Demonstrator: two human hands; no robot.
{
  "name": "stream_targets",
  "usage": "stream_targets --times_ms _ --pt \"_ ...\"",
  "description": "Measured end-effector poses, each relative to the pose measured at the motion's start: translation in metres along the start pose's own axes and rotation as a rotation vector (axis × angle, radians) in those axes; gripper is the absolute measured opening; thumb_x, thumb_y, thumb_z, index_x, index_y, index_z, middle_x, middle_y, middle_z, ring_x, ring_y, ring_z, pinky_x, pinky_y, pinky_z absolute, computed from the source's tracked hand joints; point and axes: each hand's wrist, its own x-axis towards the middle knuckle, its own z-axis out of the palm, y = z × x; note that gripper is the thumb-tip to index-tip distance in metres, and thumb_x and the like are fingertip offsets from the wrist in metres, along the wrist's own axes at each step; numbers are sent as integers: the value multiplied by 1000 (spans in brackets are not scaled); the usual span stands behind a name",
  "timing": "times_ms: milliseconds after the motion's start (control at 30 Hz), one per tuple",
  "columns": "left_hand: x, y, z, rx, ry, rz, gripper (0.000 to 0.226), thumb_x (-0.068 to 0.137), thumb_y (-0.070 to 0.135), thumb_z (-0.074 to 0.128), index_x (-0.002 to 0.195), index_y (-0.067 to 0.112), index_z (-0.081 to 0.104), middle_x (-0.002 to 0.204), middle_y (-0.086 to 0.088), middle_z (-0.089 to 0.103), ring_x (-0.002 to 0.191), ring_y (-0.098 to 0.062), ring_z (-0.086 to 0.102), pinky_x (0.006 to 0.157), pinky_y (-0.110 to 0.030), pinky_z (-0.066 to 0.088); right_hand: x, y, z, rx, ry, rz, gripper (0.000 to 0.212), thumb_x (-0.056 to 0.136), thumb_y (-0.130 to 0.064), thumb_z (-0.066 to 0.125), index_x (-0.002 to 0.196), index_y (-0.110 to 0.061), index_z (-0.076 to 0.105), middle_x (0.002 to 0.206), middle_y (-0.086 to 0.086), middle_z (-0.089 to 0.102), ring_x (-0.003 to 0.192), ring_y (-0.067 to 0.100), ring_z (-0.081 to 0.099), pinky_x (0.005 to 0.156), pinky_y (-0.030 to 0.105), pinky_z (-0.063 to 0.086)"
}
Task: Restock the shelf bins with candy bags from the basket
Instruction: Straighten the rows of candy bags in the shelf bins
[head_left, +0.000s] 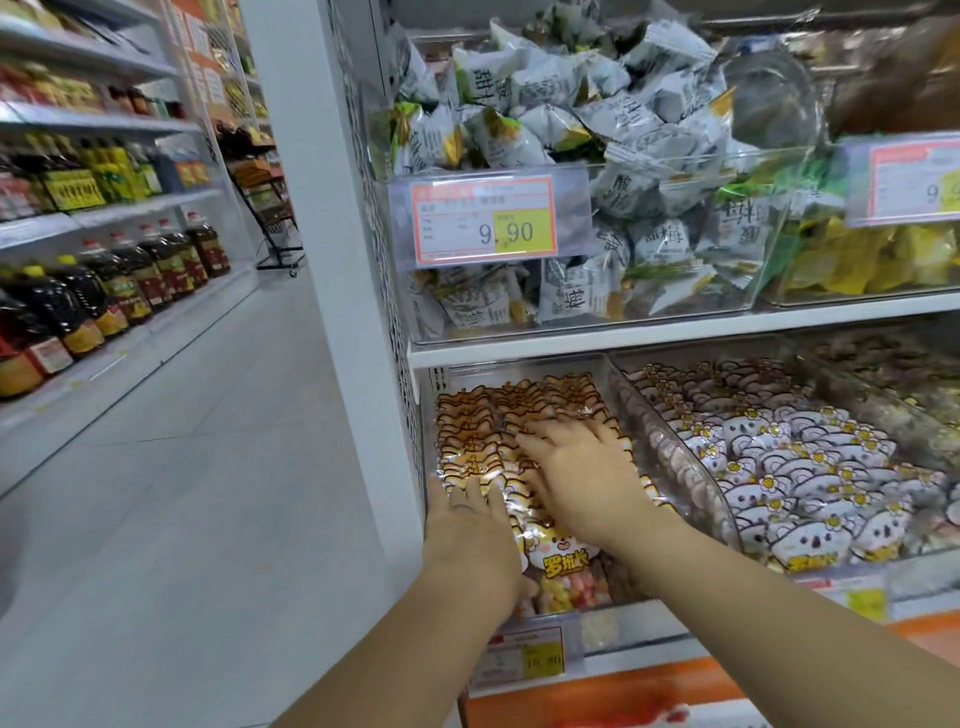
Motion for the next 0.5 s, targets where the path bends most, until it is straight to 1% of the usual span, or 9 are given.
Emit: stream_targets --times_ms 67,100,133,200,300,367,433,467,500 --pt "3 -2 -1 -34 17 4 115 88 79 41 156 5 -16 165 -21 -11 154 -36 -1 118 -63 -11 -3 -5 2 105 -182 -53 55 106 -43 28 158 -25 23 165 -6 20 151 16 18 121 45 8" --pt "5 -3 -1 -41 27 8 121 84 82 43 156 5 -17 165 -20 -14 154 -35 -5 118 -63 -10 -3 -6 4 119 -266 -51 58 106 -46 22 160 -24 14 167 -8 11 152 13 11 122 45 1" --pt "8 -4 -1 -36 31 12 126 80 84 44 156 4 -16 164 -20 -15 154 -35 -7 118 -64 -9 -2 -6 3 108 -315 -42 60 106 -48 17 160 -25 9 167 -9 6 153 10 6 122 46 -3" --pt "13 -5 1 -10 15 18 129 76 89 43 157 5 -13 165 -19 -12 154 -35 -7 117 -65 -10 -2 -3 1 53 -364 -29 62 105 -52 12 160 -25 8 167 -10 4 153 8 2 122 49 -6" --pt "15 -5 1 39 -5 25 128 75 91 39 159 6 -7 165 -22 -4 153 -38 -1 117 -66 -10 -3 1 -3 -35 -411 -12 66 103 -56 8 160 -22 11 167 -8 4 153 9 3 122 52 -8" --pt "16 -5 1 51 -28 16 130 74 92 38 158 5 -9 165 -24 -4 153 -40 1 116 -66 -11 -1 -1 -6 -19 -395 3 72 100 -59 1 160 -21 9 167 -7 2 153 10 2 122 52 -9" --pt "20 -4 1 50 -32 -7 134 72 93 40 157 4 -13 164 -24 -7 153 -41 -1 115 -67 -13 9 -6 -6 -1 -275 14 87 87 -62 -12 160 -20 6 168 -5 0 153 12 2 122 50 -8" --pt "23 -4 1 42 -28 -18 136 72 93 42 156 3 -15 164 -24 -10 153 -40 -3 115 -67 -13 16 -9 -4 3 -228 21 90 83 -62 -14 160 -20 4 168 -3 -1 154 13 0 123 50 -8" --pt "26 -5 1 45 -22 -25 137 72 93 44 155 3 -18 163 -24 -14 153 -40 -7 115 -67 -12 24 -11 1 14 -212 39 86 86 -61 -10 160 -19 4 168 -2 -1 154 14 -1 123 50 -8"
